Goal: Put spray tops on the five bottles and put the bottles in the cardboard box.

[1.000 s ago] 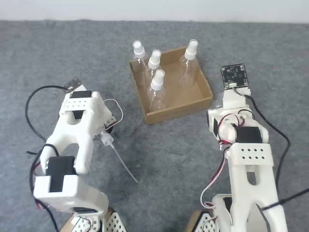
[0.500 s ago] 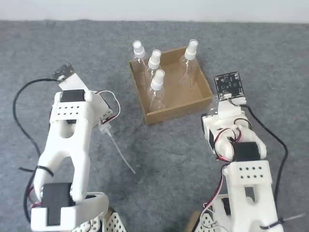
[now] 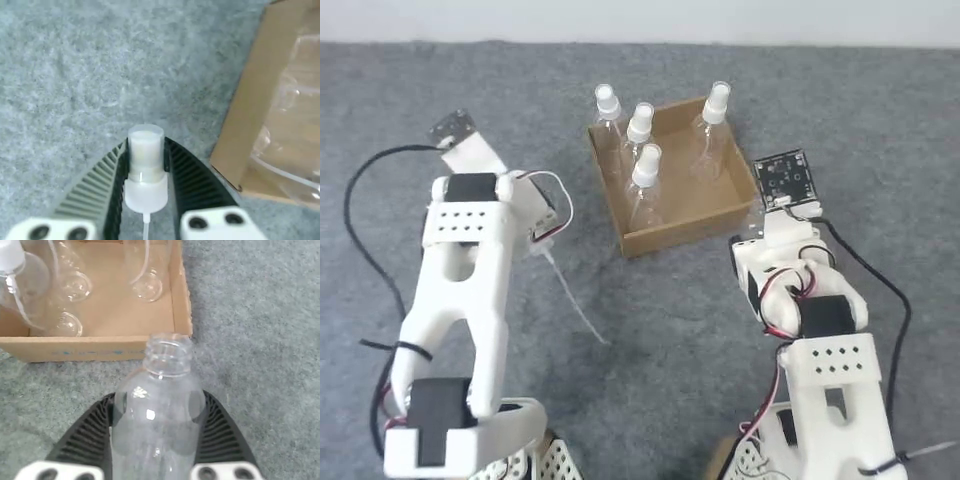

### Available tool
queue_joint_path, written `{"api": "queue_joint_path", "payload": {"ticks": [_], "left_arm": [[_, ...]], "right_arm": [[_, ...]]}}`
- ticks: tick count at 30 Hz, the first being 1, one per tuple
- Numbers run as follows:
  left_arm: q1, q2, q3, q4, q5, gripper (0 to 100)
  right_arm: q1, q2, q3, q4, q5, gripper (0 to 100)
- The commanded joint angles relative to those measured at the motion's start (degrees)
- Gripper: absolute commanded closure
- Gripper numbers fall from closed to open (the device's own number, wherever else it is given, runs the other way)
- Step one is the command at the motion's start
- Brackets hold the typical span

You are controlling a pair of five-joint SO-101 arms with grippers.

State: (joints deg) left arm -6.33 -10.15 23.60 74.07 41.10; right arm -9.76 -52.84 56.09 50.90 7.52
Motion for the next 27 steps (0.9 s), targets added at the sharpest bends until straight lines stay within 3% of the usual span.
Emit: {"api": "queue_joint_path", "payload": {"ticks": [1,6,13,27], "left_arm": [[2.6,-3.4,-6.5,5.0,2.3,99],[2.8,-5.8,-7.1,5.2,2.3,99],[3.0,-19.1,-6.9,5.3,2.4,99],[2.8,-27.7,-3.2,3.5,2.4,99]], "right_arm": [[-0.7,-2.2,-0.2,0.3,1.1,96.8],[-0.7,-2.0,-0.2,0.3,1.1,96.8],[-0.7,-2.0,-0.2,0.3,1.1,96.8],[-3.5,-2.5,0.9,0.4,1.1,96.8]]}}
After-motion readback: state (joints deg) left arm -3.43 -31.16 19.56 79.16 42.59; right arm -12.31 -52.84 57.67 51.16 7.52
